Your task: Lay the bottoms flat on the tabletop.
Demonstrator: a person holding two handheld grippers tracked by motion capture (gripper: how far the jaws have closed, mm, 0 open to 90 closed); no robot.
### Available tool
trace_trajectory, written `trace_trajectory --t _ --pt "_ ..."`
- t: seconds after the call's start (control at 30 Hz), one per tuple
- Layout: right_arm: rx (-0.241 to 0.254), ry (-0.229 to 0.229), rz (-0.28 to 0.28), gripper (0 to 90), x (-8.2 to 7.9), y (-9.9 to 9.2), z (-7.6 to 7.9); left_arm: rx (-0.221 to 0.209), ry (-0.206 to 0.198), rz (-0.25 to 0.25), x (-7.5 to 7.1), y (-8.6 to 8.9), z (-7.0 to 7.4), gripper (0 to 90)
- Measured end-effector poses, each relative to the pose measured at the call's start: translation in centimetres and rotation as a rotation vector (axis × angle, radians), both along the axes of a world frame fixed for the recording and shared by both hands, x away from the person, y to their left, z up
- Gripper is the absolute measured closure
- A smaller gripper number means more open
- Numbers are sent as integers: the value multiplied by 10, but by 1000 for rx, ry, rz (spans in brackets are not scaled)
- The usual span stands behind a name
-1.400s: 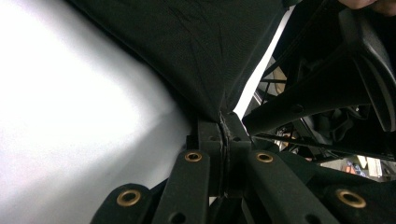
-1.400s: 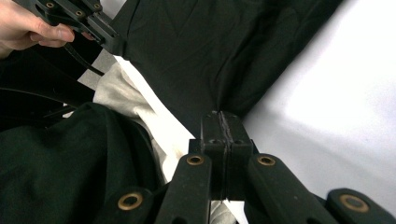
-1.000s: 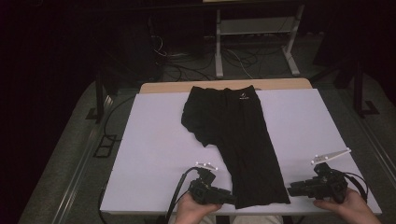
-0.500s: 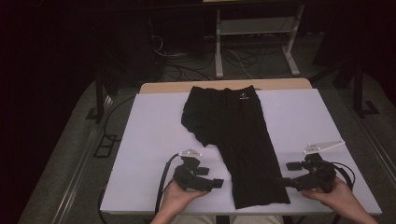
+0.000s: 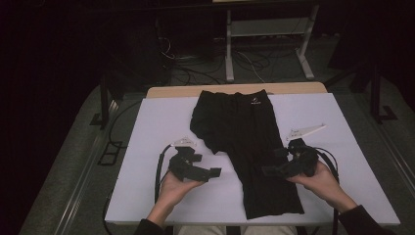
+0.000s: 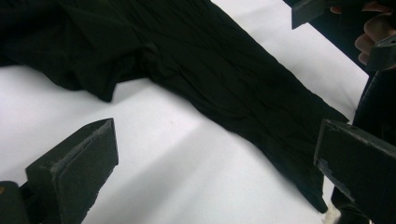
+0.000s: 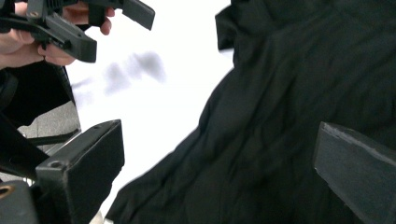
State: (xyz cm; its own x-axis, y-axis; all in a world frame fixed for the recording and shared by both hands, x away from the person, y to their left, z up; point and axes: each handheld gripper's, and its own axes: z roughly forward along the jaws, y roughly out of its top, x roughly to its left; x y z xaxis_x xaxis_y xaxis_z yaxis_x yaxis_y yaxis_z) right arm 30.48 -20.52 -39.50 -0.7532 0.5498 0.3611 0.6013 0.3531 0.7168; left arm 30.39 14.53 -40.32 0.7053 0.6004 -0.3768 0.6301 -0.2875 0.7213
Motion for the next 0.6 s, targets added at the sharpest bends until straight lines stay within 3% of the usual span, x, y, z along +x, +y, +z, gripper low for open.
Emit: trace_trajectory --t 0.23,0.6 --pt "3 -23 30 24 25 24 7 -6 -29 27 10 7 6 0" --pt "-12 -50 51 25 46 47 19 13 -74 69 21 22 18 0"
